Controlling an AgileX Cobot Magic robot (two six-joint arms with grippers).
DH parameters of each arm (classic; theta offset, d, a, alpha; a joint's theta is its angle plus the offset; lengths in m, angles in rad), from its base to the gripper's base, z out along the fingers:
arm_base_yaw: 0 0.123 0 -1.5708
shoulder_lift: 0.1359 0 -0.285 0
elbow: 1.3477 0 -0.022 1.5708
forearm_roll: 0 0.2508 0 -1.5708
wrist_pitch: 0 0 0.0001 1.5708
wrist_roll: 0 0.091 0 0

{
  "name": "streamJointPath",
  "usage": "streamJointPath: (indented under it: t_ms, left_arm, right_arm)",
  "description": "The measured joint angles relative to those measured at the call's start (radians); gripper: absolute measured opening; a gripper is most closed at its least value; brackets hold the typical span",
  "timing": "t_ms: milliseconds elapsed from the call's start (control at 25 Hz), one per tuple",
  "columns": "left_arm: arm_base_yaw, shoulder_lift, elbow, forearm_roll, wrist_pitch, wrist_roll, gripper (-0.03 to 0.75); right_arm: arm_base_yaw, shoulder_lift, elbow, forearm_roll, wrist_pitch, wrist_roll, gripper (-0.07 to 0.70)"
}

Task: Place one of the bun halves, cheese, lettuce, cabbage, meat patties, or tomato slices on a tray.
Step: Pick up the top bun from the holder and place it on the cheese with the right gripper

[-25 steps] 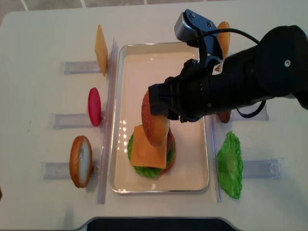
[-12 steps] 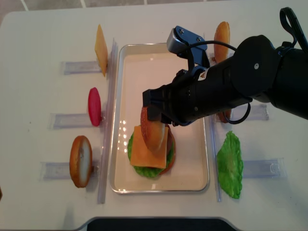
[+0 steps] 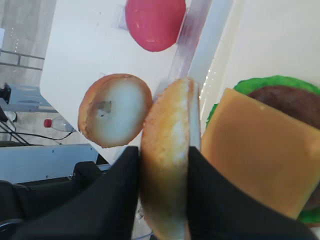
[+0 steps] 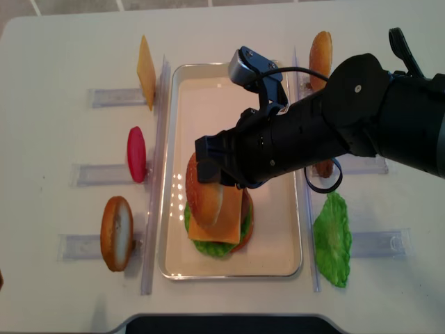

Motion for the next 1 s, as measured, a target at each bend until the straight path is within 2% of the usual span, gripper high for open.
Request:
streamJointPath:
  t_ms: [400, 1000]
  left_arm:
    - [0.000, 0.000, 0.000, 0.000, 0.000, 0.000, -0.007]
    - [0.000, 0.000, 0.000, 0.000, 0.000, 0.000, -0.007]
  right_arm:
    - [0.000, 0.045, 0.001, 0.024, -0.002, -0.046, 0.221]
    - [-0.022, 0.048, 0.001, 0.025, 0.003, -0.058, 0.219]
